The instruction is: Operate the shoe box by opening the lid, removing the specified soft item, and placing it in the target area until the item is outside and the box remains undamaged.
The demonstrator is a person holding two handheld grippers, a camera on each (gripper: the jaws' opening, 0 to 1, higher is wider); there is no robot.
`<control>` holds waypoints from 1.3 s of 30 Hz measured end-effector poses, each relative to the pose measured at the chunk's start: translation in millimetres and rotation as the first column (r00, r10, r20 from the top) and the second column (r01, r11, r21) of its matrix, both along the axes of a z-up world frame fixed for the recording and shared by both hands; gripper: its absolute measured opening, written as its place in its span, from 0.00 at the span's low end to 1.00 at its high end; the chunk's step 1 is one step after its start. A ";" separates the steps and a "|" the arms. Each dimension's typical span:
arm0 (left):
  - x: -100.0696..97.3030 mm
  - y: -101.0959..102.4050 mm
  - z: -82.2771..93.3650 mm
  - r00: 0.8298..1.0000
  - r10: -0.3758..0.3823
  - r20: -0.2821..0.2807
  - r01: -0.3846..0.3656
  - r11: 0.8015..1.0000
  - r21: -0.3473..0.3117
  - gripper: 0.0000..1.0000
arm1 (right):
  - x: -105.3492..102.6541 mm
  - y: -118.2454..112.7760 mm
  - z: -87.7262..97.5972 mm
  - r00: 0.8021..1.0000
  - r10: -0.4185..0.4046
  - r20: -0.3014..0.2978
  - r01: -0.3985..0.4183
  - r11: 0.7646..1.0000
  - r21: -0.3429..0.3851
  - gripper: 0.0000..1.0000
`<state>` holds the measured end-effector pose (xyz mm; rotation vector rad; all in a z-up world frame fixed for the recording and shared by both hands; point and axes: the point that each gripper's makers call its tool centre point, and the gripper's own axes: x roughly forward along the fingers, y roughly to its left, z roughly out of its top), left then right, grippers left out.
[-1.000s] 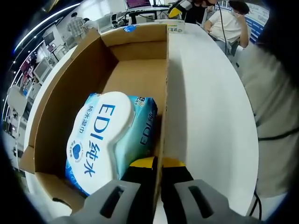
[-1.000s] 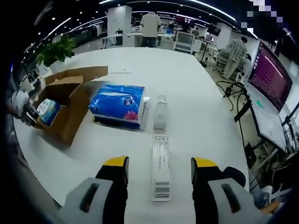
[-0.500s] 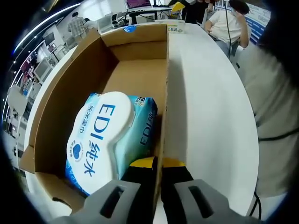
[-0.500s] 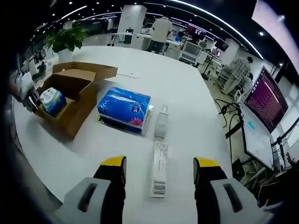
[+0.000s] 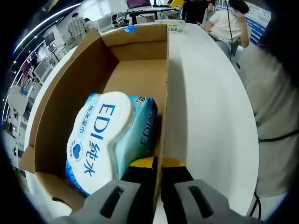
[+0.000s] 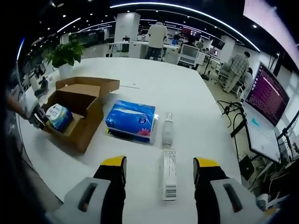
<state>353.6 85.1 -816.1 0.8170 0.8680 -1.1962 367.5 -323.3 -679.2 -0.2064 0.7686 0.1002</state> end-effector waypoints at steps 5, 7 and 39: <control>0.1 0.3 -0.3 1.000 0.000 0.000 0.000 1.000 0.000 0.02 | 7.6 15.3 15.7 0.999 0.003 0.040 -0.005 0.999 0.048 0.60; -0.1 0.3 -0.1 1.000 0.000 0.000 0.000 1.000 0.000 0.02 | 12.7 25.1 23.0 0.998 0.019 0.060 -0.023 0.997 0.067 0.61; 0.3 0.3 -0.5 1.000 -0.002 -0.002 0.002 1.000 -0.001 0.02 | 22.8 163.3 34.6 0.849 0.527 0.029 -0.528 0.849 0.029 0.45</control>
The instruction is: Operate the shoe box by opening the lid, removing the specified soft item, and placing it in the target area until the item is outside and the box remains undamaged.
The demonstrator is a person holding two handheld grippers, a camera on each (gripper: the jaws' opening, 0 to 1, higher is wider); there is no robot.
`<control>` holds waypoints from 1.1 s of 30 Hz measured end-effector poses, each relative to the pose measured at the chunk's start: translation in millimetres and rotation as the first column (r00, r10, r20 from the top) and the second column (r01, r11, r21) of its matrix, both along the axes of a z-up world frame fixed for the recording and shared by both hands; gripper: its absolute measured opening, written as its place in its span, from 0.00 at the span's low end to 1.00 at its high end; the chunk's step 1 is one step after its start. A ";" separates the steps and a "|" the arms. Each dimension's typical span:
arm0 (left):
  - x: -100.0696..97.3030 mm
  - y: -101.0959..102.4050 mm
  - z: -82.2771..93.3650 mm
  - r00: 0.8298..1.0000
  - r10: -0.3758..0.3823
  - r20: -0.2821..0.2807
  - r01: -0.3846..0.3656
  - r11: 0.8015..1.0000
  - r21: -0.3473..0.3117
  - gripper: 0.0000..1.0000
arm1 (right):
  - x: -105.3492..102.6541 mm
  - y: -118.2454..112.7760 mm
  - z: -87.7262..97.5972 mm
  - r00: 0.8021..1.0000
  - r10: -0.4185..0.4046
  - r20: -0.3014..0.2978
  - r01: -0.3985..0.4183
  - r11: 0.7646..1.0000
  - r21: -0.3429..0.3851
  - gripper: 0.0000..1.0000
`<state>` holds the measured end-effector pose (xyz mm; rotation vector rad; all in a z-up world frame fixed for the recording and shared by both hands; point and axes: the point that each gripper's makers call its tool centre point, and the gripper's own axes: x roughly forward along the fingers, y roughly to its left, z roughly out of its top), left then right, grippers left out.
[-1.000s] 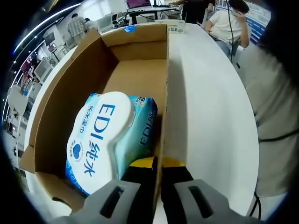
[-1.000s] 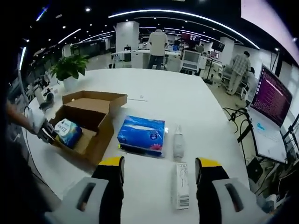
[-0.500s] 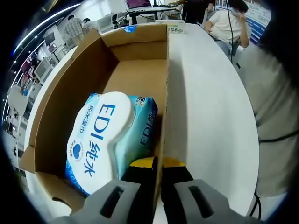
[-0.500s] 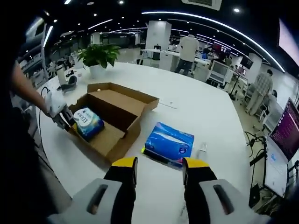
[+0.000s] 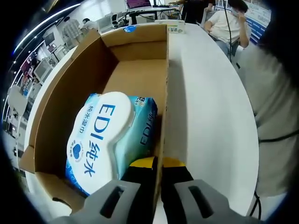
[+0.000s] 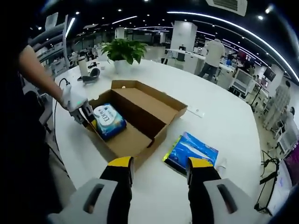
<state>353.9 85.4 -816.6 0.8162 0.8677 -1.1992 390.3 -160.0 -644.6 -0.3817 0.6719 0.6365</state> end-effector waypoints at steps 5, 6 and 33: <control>-0.2 -0.1 0.7 1.000 0.001 0.001 -0.001 1.000 0.001 0.02 | 4.9 21.8 4.2 0.999 0.049 -0.007 -0.048 0.998 0.029 0.45; -0.3 -0.1 0.7 1.000 0.001 0.001 -0.001 1.000 0.001 0.02 | 5.4 24.7 4.1 0.998 0.058 -0.011 -0.058 0.998 0.030 0.45; 0.0 -0.1 0.4 1.000 0.003 0.002 -0.003 1.000 -0.001 0.02 | 30.4 85.6 -27.4 0.971 0.204 -0.121 -0.207 0.978 -0.013 0.48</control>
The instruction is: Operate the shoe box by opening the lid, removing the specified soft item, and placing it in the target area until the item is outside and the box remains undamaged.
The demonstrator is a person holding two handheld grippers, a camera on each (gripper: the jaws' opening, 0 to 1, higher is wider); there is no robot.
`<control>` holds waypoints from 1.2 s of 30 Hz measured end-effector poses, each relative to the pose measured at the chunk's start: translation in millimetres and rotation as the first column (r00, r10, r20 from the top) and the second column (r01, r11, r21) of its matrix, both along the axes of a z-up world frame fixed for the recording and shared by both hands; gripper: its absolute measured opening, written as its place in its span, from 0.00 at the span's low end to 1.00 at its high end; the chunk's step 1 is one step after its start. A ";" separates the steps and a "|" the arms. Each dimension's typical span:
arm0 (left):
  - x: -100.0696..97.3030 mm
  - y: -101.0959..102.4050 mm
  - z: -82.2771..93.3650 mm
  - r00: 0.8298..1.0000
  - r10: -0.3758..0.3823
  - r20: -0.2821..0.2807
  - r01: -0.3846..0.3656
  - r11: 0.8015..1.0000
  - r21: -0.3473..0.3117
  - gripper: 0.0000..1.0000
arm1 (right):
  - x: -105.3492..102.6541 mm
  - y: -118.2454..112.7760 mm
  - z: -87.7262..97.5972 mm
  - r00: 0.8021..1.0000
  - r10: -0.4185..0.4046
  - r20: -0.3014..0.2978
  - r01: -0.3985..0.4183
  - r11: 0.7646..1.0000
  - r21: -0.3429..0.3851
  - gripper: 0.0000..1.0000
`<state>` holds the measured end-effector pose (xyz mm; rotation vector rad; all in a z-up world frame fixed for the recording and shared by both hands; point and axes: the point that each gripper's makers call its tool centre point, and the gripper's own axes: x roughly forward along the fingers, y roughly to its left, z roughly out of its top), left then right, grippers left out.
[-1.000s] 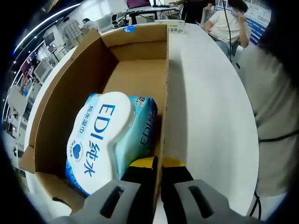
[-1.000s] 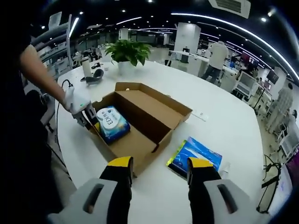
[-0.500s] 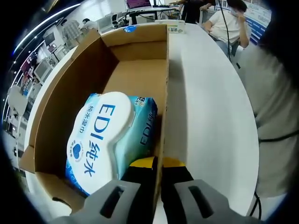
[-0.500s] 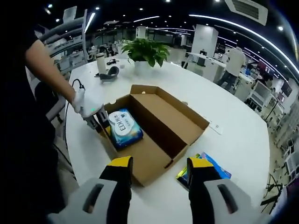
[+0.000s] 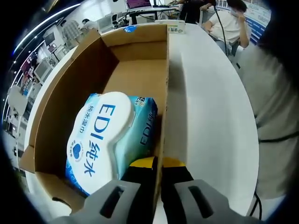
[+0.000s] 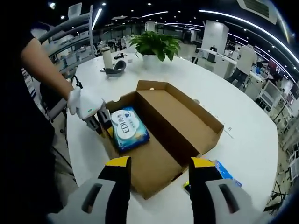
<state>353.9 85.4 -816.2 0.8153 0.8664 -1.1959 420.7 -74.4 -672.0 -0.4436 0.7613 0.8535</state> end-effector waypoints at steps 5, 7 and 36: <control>-0.1 0.0 -0.2 1.000 0.001 -0.001 -0.001 1.000 0.000 0.02 | -5.0 16.9 -8.5 0.999 0.039 -0.022 -0.038 0.999 0.008 0.48; -0.3 -0.1 0.2 1.000 0.000 -0.001 0.000 1.000 0.000 0.02 | -4.9 21.5 -10.3 0.998 0.060 -0.020 -0.060 0.998 -0.008 0.48; -0.3 0.1 0.1 1.000 0.006 -0.003 -0.006 1.000 0.000 0.02 | 4.7 64.0 -47.2 0.966 0.248 -0.069 -0.253 0.965 -0.071 0.49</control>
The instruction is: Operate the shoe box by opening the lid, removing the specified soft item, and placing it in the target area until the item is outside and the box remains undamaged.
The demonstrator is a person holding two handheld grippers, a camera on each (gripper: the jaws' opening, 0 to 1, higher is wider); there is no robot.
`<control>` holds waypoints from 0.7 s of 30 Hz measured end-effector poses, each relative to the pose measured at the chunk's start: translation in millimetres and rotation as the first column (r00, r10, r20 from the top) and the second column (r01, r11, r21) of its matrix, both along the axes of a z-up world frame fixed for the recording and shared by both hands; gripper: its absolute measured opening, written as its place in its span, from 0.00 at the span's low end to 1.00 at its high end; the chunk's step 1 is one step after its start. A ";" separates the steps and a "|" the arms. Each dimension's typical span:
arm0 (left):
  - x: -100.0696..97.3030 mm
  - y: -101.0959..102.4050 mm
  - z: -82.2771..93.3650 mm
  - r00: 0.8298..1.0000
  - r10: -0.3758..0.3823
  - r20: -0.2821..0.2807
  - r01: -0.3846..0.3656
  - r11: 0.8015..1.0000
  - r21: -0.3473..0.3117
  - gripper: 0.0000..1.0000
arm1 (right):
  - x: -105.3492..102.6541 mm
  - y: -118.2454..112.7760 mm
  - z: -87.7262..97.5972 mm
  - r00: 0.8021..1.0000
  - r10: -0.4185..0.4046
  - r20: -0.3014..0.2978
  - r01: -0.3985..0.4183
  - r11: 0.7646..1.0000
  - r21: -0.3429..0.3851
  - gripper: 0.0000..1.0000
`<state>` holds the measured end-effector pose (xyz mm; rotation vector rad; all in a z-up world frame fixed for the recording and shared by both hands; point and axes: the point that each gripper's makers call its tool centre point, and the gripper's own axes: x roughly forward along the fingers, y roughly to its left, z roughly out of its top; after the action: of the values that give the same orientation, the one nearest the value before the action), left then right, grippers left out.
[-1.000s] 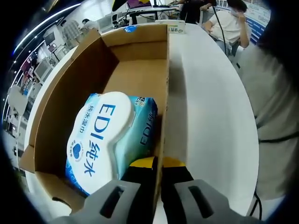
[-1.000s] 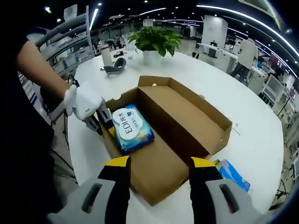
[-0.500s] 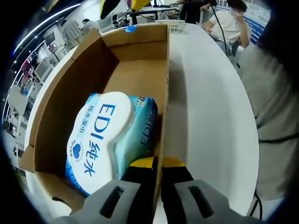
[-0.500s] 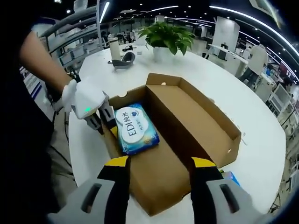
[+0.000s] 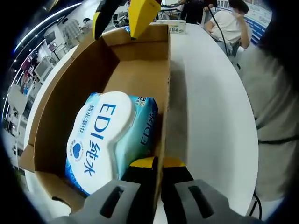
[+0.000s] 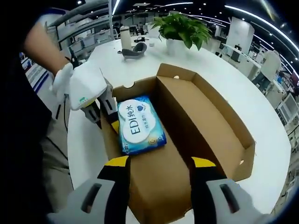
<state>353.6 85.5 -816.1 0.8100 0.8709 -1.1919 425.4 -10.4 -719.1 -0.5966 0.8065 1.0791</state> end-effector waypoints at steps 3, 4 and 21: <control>-0.2 0.0 0.1 1.000 -0.003 0.008 0.003 1.000 0.000 0.02 | 1.9 5.2 -2.7 1.000 0.003 -0.016 -0.003 1.000 0.007 0.49; -0.1 0.2 0.1 1.000 -0.003 0.009 0.003 1.000 0.000 0.02 | 2.7 7.7 -4.1 1.000 0.005 -0.019 -0.005 1.000 0.009 0.49; -0.1 -0.2 0.1 1.000 -0.010 0.009 0.010 1.000 -0.001 0.02 | -7.0 42.5 -41.9 0.989 0.090 -0.117 -0.092 0.996 -0.011 0.60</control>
<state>353.5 85.3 -816.0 0.8195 0.8596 -1.1966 418.4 32.1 -761.1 -0.5928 0.8969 1.2010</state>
